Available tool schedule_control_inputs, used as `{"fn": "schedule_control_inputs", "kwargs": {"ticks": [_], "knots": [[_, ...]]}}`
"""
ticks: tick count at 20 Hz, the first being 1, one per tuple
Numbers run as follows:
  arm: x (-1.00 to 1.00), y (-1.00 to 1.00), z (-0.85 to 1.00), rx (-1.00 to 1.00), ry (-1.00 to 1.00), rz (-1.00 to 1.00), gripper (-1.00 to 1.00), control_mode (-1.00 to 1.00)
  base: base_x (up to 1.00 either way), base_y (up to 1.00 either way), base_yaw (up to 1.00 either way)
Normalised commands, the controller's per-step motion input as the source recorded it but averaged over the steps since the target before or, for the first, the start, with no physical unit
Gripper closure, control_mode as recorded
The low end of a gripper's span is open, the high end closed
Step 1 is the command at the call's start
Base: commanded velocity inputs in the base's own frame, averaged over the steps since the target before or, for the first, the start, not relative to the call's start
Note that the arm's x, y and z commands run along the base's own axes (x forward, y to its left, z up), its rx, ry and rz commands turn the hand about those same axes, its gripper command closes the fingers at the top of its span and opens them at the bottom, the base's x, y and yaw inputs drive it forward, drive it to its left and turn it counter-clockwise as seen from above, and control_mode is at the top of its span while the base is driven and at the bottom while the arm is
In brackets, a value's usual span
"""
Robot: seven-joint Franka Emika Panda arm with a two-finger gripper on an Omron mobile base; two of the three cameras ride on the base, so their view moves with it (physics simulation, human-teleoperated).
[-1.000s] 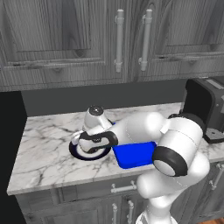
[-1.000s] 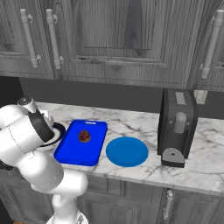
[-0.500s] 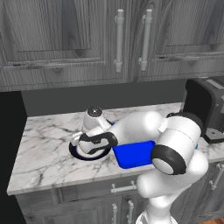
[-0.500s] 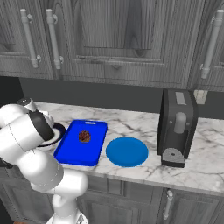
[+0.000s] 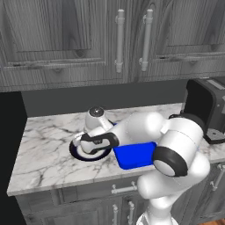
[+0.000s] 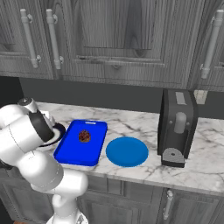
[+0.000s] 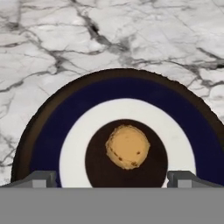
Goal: Move the dessert items from the plates to the tray.
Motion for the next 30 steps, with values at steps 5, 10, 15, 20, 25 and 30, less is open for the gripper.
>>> {"fn": "schedule_control_inputs", "kwargs": {"ticks": [5,10,15,20,25,30], "knots": [[0.0,-0.05,-0.02,0.0,0.0,0.0,-1.0,-1.0,0.0,0.0,0.0],[0.05,-0.01,-0.16,0.0,0.0,0.0,-1.0,-1.0,0.0,0.0,0.0],[0.1,-0.05,-0.27,0.0,0.01,0.0,-1.0,-1.0,0.0,0.0,0.0],[0.02,-0.01,-0.08,0.0,0.0,0.0,-1.0,-1.0,0.0,0.0,0.0],[0.09,0.0,0.0,0.0,0.0,0.0,-1.0,-1.0,0.0,0.0,0.0],[0.13,0.0,0.0,0.0,0.0,0.0,-1.0,-1.0,0.0,0.0,0.0]]}}
